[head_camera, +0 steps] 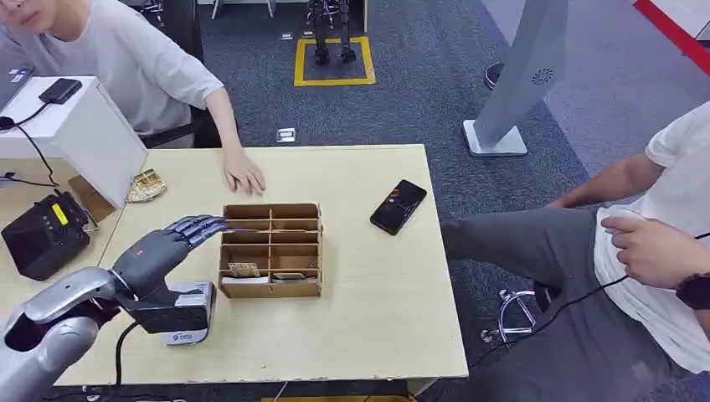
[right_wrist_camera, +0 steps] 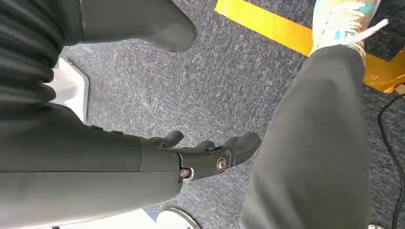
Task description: Pass the card to the sensor for recognition and then transmit it.
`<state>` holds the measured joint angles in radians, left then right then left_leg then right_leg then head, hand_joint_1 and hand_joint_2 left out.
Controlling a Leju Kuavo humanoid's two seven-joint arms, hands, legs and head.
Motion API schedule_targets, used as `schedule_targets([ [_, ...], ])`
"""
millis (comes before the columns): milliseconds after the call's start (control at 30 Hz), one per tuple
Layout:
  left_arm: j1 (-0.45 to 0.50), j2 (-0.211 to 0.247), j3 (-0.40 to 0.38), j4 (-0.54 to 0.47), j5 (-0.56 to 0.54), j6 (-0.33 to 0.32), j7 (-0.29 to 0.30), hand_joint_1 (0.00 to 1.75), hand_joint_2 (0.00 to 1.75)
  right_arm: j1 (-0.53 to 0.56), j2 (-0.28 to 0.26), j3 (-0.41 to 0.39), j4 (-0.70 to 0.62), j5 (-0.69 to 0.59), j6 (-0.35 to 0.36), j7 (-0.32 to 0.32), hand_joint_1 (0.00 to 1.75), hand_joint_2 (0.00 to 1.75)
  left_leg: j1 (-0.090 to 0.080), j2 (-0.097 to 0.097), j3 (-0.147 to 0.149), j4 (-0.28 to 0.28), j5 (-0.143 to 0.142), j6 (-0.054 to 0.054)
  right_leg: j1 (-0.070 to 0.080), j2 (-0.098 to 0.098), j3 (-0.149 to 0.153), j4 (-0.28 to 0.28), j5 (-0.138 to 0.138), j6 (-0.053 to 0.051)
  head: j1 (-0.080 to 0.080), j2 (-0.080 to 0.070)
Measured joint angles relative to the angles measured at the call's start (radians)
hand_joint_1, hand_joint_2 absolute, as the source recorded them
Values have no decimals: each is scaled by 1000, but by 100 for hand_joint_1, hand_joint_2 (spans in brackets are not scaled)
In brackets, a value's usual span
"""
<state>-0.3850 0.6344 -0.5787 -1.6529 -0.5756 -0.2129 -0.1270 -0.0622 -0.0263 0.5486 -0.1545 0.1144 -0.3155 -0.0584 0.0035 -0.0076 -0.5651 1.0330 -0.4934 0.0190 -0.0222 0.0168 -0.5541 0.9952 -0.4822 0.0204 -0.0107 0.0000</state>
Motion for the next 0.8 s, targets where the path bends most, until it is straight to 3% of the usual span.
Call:
schedule_targets([
  [800, 16, -32, -42, 49, -45, 25, 10, 0, 175, 0, 5, 0, 0, 1, -1, 0, 0, 175, 0, 0, 0, 0, 0, 0, 0, 0, 0, 0, 0, 0, 0, 0],
])
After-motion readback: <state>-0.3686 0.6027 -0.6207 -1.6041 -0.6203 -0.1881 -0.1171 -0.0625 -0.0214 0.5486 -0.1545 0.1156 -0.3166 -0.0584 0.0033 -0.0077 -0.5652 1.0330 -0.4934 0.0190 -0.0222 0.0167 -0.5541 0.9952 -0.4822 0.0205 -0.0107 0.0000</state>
